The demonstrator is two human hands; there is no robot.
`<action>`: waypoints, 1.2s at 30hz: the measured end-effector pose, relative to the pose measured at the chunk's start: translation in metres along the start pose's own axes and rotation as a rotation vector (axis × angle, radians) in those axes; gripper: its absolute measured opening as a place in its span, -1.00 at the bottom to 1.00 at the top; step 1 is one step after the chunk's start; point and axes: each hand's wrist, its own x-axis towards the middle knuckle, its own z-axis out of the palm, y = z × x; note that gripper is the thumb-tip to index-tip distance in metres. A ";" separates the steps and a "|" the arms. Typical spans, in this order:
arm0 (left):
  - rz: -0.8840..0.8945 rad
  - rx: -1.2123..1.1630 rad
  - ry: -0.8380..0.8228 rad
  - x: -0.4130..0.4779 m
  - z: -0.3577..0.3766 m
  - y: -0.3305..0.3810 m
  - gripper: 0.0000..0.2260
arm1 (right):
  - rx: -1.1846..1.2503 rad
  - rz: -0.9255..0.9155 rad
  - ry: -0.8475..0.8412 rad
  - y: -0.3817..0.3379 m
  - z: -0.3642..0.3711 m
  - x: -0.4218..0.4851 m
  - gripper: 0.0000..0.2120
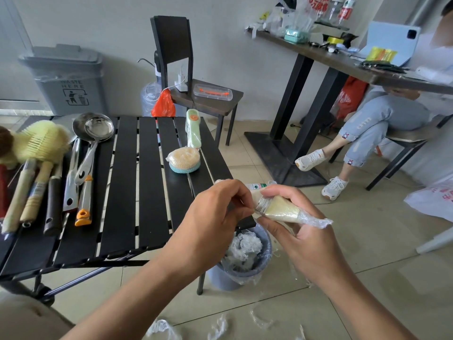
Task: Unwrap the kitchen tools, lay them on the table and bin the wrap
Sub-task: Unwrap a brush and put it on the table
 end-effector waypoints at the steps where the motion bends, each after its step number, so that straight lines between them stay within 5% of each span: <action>1: 0.004 -0.006 0.010 0.000 0.001 0.000 -0.82 | 0.004 0.000 -0.005 0.000 0.000 0.000 -0.62; 13: -0.110 -0.113 -0.130 0.003 -0.003 0.004 -0.91 | -0.058 -0.196 -0.005 -0.001 0.003 0.002 -0.64; 23: 0.032 0.000 0.004 0.000 -0.010 0.004 -0.69 | -0.003 -0.142 -0.015 -0.005 -0.005 0.001 -0.60; 36: 0.195 0.088 -0.018 0.003 -0.015 0.011 -0.91 | 0.132 -0.005 -0.005 -0.016 -0.004 -0.001 -0.64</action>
